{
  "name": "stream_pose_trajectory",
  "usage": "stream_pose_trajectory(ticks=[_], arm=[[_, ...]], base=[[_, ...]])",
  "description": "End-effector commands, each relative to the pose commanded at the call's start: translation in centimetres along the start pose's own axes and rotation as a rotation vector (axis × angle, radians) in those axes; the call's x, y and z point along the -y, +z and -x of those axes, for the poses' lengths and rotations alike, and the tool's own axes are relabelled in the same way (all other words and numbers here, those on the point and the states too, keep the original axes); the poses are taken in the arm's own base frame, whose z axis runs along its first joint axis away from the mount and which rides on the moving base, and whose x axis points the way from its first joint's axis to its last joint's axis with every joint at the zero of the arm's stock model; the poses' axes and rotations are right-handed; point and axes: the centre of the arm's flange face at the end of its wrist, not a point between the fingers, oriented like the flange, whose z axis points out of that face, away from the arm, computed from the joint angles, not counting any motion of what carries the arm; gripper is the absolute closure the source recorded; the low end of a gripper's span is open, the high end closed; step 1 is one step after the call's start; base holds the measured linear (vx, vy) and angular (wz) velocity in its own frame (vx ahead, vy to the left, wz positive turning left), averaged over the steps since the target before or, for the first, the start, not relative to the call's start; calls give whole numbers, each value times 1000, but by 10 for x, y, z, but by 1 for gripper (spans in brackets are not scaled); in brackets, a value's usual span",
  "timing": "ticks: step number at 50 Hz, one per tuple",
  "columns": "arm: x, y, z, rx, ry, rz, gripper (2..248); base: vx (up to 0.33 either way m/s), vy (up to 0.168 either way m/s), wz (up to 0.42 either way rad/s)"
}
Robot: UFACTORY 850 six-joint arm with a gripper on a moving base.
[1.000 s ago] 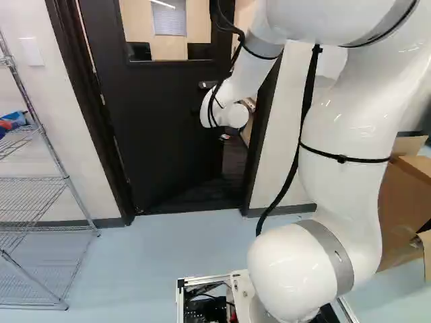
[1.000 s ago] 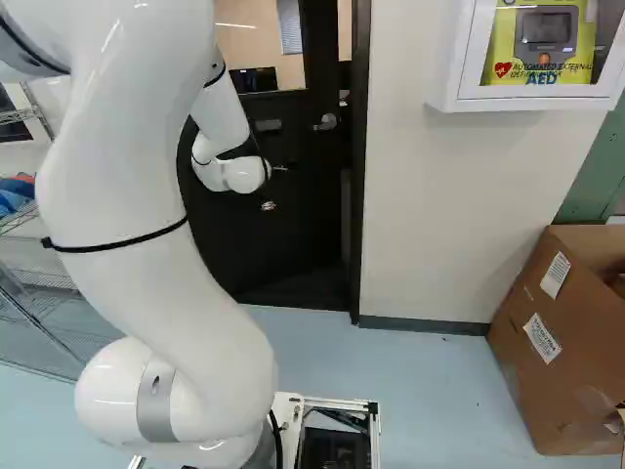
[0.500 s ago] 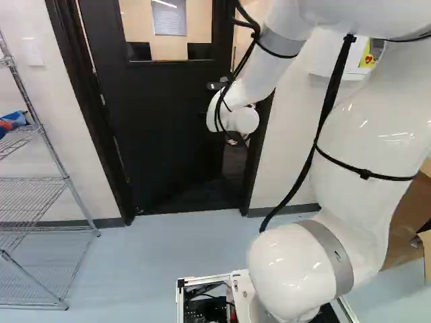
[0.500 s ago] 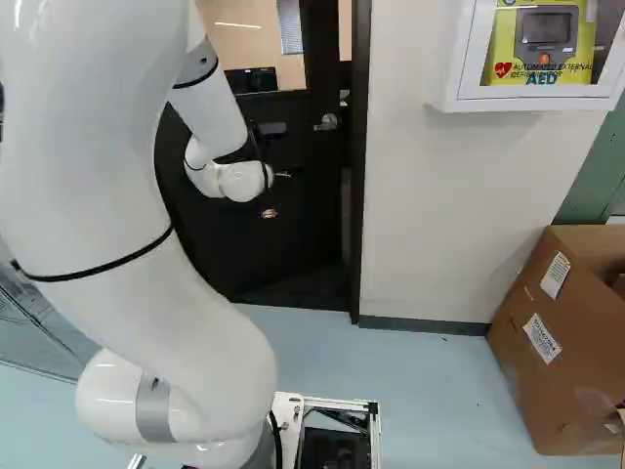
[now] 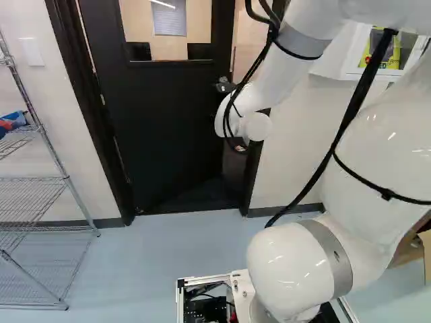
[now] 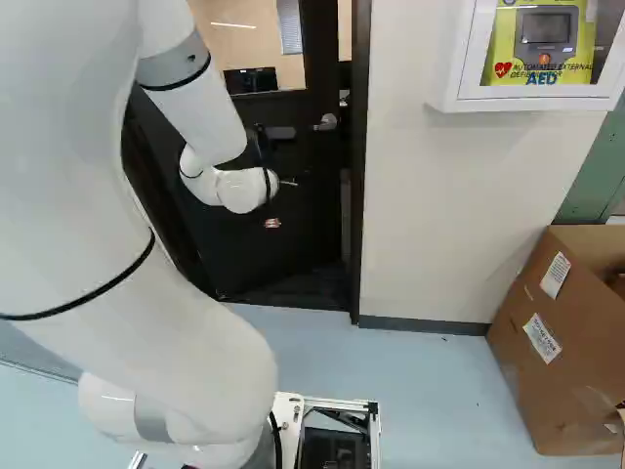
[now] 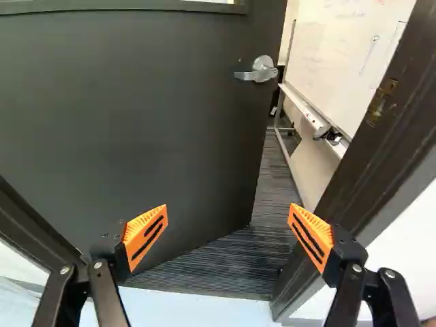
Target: Open the door and move inside
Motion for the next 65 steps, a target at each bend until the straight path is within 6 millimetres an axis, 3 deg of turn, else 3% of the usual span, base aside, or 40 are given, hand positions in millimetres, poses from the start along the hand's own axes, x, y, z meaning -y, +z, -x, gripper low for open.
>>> stream_pose_trajectory(ticks=[43,65], arm=[[-37,-71,27,-16,-11,72,3],[-41,-77,29,-18,-19,76,3]], base=[[0,0,0],[0,0,0]])
